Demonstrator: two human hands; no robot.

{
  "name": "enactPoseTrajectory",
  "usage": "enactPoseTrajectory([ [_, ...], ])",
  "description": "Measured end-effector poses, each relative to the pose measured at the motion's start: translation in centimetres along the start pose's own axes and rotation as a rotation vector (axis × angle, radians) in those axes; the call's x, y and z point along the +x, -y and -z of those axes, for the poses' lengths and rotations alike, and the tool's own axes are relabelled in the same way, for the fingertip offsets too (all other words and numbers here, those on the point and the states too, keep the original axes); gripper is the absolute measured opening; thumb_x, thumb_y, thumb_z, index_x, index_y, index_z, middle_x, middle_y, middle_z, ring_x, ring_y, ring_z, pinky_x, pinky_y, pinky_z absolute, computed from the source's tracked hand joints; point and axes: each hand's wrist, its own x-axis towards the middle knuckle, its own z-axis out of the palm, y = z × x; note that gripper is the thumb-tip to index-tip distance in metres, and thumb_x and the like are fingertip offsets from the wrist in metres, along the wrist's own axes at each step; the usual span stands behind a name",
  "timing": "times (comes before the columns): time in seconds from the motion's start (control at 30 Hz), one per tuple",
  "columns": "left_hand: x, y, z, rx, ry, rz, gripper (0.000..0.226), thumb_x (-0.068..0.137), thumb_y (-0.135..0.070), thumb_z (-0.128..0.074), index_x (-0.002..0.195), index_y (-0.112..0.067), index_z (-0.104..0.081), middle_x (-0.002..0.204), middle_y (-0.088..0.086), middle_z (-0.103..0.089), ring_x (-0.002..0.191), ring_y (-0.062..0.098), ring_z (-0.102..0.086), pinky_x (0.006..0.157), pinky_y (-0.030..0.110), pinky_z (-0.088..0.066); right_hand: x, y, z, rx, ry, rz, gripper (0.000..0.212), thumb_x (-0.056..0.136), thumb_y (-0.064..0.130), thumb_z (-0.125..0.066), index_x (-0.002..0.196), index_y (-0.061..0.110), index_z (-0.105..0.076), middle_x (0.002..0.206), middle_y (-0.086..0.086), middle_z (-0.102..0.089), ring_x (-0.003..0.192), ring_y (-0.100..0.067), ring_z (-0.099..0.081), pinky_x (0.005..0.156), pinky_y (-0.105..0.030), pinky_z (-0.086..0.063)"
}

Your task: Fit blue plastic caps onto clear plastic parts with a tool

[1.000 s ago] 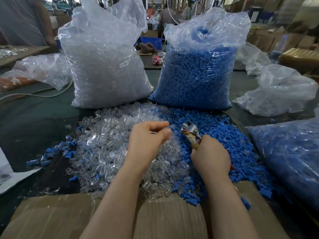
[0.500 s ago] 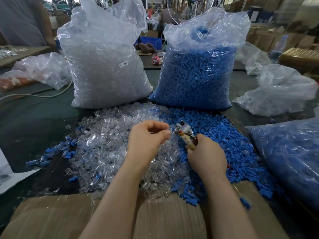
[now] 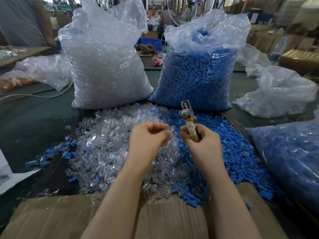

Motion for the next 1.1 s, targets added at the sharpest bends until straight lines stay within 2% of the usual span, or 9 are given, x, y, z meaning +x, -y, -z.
enactPoseTrajectory([
  [0.23,-0.2,-0.1,-0.3,-0.064,0.022,0.051,0.010,0.084,0.001,-0.072,0.087,-0.008,-0.070,0.075,0.005,-0.075,0.072,0.014,-0.074,0.065,0.022,-0.060,-0.3,0.6,-0.4,0.108,0.083,0.073,0.010,0.089,0.016,-0.071,0.089,0.027,-0.071,0.074,0.005,-0.069,0.058,-0.001,-0.056,0.056,-0.014,-0.046],
  [0.4,-0.2,-0.2,-0.6,-0.278,0.091,0.217,0.005,0.088,-0.002,-0.069,0.089,-0.006,-0.067,0.082,0.011,-0.077,0.075,0.018,-0.076,0.060,0.021,-0.059,-0.5,0.9,-0.5,0.169,0.098,0.094,0.012,0.088,0.017,-0.072,0.090,0.028,-0.071,0.079,-0.006,-0.071,0.077,-0.028,-0.067,0.072,-0.040,-0.057],
  [0.5,-0.2,-0.3,-0.8,-0.327,0.117,0.262,0.002,0.091,-0.005,-0.067,0.089,-0.005,-0.066,0.077,0.010,-0.076,0.067,0.014,-0.074,0.056,0.021,-0.057,-0.6,1.1,-0.5,0.195,0.128,0.106,0.011,0.090,0.015,-0.070,0.094,0.025,-0.071,0.082,-0.008,-0.072,0.081,-0.030,-0.068,0.077,-0.045,-0.057],
  [0.57,-0.2,-0.3,-0.9,-0.339,0.099,0.256,0.003,0.091,-0.005,-0.066,0.088,-0.004,-0.066,0.074,0.009,-0.076,0.064,0.013,-0.073,0.054,0.020,-0.056,-0.7,1.2,-0.5,0.209,0.144,0.109,0.011,0.092,0.013,-0.068,0.096,0.023,-0.072,0.083,-0.008,-0.073,0.082,-0.030,-0.069,0.076,-0.043,-0.058],
  [0.67,-0.1,-0.2,-0.9,-0.334,0.075,0.238,0.003,0.089,-0.005,-0.068,0.089,-0.004,-0.065,0.071,0.007,-0.075,0.062,0.012,-0.073,0.053,0.019,-0.055,-0.7,1.2,-0.6,0.252,0.133,0.100,0.013,0.094,0.009,-0.063,0.097,0.020,-0.071,0.084,0.000,-0.074,0.080,-0.014,-0.071,0.069,-0.024,-0.057],
  [0.73,-0.1,-0.3,-0.9,-0.341,0.080,0.238,0.007,0.087,-0.005,-0.070,0.091,-0.004,-0.065,0.073,0.007,-0.075,0.065,0.013,-0.074,0.052,0.019,-0.055,-0.6,1.2,-0.6,0.264,0.120,0.088,0.016,0.094,0.007,-0.061,0.098,0.019,-0.071,0.086,0.004,-0.074,0.080,-0.008,-0.070,0.069,-0.017,-0.054],
  [0.87,-0.3,-0.4,-1.0,-0.374,0.059,0.236,0.013,0.083,-0.001,-0.074,0.091,-0.005,-0.064,0.076,0.009,-0.076,0.069,0.016,-0.075,0.053,0.019,-0.055,-0.6,1.1,-0.5,0.248,0.108,0.085,0.019,0.093,0.006,-0.062,0.096,0.023,-0.072,0.086,-0.001,-0.073,0.081,-0.019,-0.070,0.073,-0.030,-0.059],
  [1.0,-0.6,-0.7,-1.1,-0.387,0.000,0.153,0.017,0.081,0.003,-0.075,0.092,-0.004,-0.064,0.072,0.008,-0.075,0.067,0.016,-0.074,0.057,0.020,-0.057,-0.6,1.3,-0.7,0.270,0.077,0.071,0.010,0.092,0.015,-0.067,0.094,0.024,-0.070,0.085,0.004,-0.074,0.082,-0.011,-0.070,0.075,-0.023,-0.057],
  [1.1,-0.7,-0.8,-1.2,-0.367,-0.018,0.101,0.018,0.079,0.004,-0.076,0.092,-0.002,-0.064,0.074,0.011,-0.074,0.070,0.018,-0.074,0.061,0.022,-0.059,-0.4,1.1,-0.8,0.249,0.001,0.013,0.004,0.091,0.021,-0.069,0.089,0.024,-0.069,0.081,0.002,-0.072,0.078,-0.012,-0.068,0.074,-0.028,-0.057],
])
